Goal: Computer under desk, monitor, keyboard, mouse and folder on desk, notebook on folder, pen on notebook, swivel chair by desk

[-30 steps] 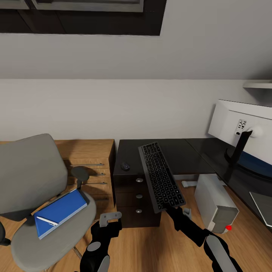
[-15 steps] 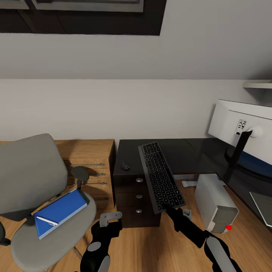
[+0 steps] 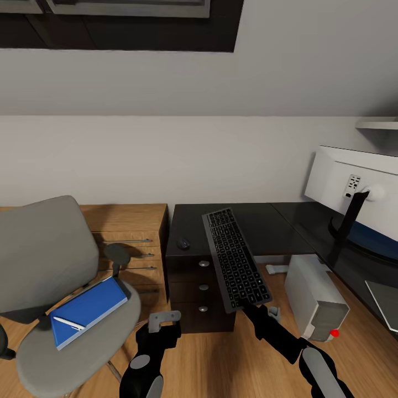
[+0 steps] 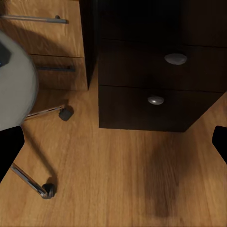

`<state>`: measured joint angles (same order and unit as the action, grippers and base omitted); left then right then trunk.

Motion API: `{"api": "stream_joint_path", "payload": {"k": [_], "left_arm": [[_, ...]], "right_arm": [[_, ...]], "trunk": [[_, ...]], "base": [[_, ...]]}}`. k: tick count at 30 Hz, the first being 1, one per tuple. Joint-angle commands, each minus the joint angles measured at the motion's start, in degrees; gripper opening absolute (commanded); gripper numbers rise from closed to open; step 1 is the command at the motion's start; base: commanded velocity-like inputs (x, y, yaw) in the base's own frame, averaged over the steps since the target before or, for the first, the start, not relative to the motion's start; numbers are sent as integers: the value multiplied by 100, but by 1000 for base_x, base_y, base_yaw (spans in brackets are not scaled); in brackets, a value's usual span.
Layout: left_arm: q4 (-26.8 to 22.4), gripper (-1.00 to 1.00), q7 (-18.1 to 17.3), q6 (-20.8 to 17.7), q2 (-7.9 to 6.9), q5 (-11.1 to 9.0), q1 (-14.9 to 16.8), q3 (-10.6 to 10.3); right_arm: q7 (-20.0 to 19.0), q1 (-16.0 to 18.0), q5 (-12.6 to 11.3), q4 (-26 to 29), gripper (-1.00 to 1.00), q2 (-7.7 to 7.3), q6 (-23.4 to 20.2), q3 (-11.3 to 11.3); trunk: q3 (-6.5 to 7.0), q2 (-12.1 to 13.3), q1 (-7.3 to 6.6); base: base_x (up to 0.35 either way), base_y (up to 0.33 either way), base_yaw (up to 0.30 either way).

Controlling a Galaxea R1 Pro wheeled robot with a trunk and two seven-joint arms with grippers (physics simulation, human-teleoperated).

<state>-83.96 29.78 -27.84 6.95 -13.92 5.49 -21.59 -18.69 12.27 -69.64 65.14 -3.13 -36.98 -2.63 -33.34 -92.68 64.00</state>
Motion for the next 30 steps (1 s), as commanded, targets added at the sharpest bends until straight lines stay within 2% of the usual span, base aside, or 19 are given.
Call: {"api": "stream_joint_path", "payload": {"k": [1,8,16,21,22,24,28,29,30], "left_arm": [[-8,100,54,-11,-2,-58,5,-11],[-119,100,54,-4,-8,-57,5,-28],[-190,100,54,6,-24,-58,5,-39],[-191,100,57,6,-26,-58,5,-38],[-191,100,60,6,-27,-58,5,-41],[-191,100,62,6,-27,-58,5,-42],[-191,100,63,6,-27,-58,5,-39],[-191,100,63,6,-27,-58,5,-41],[-184,100,63,6,-20,-58,5,-59]], "right_arm": [[-12,4,-13,-1,-100,3,-33,-10],[-20,3,11,-1,-100,5,-29,-10],[47,3,6,4,-100,31,10,-25],[226,3,-9,9,-100,58,101,-44],[361,3,-14,2,-100,93,414,-50],[466,3,-28,2,-100,104,533,-48],[660,3,-554,6,-100,145,609,-28],[821,5,-812,9,-100,154,612,-7],[1348,32,-1044,29,-100,314,618,5]], "trunk": [[-6,-3,0],[-6,-3,0],[-6,-3,0],[-6,-3,0],[-6,-3,0],[-6,-3,0],[-6,-3,0],[-6,-3,0],[-6,-3,0]], "base": [[0,0,0],[13,0,0],[243,0,0],[95,0,0],[7,0,0],[5,0,0],[1,0,0],[0,0,0],[0,0,0]]}}
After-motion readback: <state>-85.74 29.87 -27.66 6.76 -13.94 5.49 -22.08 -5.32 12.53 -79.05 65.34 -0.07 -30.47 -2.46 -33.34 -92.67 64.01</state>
